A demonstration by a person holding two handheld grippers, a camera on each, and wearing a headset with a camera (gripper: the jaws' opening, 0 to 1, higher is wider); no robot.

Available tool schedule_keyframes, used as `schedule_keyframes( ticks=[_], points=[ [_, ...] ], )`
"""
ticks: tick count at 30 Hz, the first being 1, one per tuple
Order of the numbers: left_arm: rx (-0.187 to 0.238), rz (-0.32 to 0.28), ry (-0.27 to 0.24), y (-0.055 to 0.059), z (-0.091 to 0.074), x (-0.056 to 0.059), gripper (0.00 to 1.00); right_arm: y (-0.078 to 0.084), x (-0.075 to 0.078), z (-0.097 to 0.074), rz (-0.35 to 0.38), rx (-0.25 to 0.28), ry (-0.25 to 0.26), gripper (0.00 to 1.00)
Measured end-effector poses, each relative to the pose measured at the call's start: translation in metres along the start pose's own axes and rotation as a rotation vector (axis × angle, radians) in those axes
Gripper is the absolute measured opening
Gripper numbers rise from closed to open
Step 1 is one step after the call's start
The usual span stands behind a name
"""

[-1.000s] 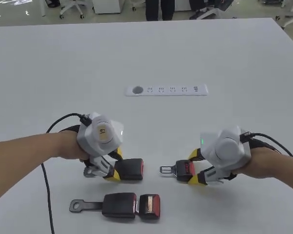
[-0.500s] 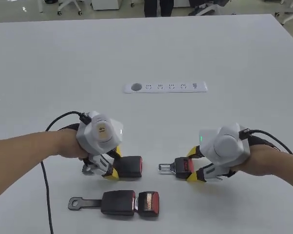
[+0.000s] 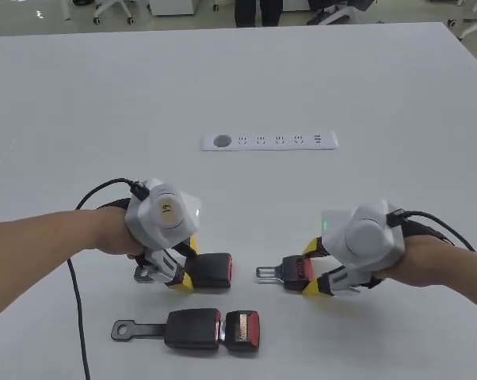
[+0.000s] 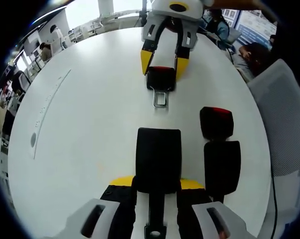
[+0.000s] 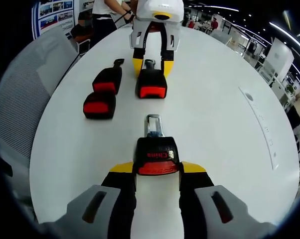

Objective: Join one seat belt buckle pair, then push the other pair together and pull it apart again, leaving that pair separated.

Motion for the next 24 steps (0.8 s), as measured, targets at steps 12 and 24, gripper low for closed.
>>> schedule_keyframes(
  ticks=[12, 24],
  points=[
    [-0.011, 0.004, -0.001, 0.001, 0.0, -0.001, 0.32, -0.012, 0.0, 0.009, -0.001, 0.023, 0.004, 0.31],
    [-0.019, -0.001, -0.004, 0.0, 0.0, 0.0, 0.32, -0.025, -0.003, 0.019, -0.003, 0.038, -0.002, 0.31]
  ],
)
Point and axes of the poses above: the centre of the closed fingertips' face, and the gripper's own axes: z roughly forward along the fingers, x roughly to its right, y roughly out of its underside, the point moved 4 cm from there along -z, roughly backward along the fingers, and after that the axes turned 11 degrees about x, right-handed, at the moved point
